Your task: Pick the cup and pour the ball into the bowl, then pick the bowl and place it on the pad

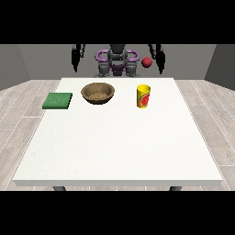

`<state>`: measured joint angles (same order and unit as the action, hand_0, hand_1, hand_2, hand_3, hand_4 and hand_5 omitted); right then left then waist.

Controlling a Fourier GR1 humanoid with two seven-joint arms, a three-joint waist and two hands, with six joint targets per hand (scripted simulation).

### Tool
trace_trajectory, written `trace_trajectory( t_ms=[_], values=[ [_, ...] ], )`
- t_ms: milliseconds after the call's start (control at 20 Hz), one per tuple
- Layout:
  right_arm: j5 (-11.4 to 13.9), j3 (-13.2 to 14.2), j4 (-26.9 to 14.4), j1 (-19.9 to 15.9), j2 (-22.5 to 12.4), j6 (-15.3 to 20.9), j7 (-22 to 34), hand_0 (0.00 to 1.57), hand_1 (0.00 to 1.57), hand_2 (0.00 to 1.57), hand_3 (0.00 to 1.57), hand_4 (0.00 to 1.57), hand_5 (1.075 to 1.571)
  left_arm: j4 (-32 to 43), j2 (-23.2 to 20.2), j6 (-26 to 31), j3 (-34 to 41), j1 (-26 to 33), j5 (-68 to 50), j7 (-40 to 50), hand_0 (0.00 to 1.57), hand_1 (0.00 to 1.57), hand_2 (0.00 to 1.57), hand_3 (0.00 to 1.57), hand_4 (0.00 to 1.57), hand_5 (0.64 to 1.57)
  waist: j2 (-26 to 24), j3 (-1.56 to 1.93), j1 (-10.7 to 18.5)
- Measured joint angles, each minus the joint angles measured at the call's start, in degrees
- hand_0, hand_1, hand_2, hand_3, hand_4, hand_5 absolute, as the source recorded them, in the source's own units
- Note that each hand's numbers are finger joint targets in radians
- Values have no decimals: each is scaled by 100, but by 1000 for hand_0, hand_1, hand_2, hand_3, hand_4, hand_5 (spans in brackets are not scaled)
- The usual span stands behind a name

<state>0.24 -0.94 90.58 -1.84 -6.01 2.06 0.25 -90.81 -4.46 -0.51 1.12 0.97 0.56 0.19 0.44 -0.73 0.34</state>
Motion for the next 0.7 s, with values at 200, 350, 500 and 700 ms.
trace_trajectory(
  t_ms=[200,350,500,700],
  values=[
    [-8,31,264,-36,-128,-26,227,0,0,0,305,1058,1571,-289,-109,32,9,-48,-14,203,0,0,0,0,0,1535,-735,34,-22],
    [-66,-27,538,-192,-99,-29,424,0,0,0,0,981,1570,-547,-117,84,23,-189,-159,393,0,0,0,0,0,1535,-1359,44,-3],
    [-189,-409,874,-468,259,242,974,0,0,0,0,829,1571,-844,115,121,17,-410,-662,879,0,0,0,0,0,1535,-2053,44,56],
    [-189,-1175,1075,-502,470,1072,1804,0,0,0,0,625,1568,-1310,315,14,-22,-406,-1269,1759,0,0,0,0,0,1539,-2641,57,284]
  ],
)
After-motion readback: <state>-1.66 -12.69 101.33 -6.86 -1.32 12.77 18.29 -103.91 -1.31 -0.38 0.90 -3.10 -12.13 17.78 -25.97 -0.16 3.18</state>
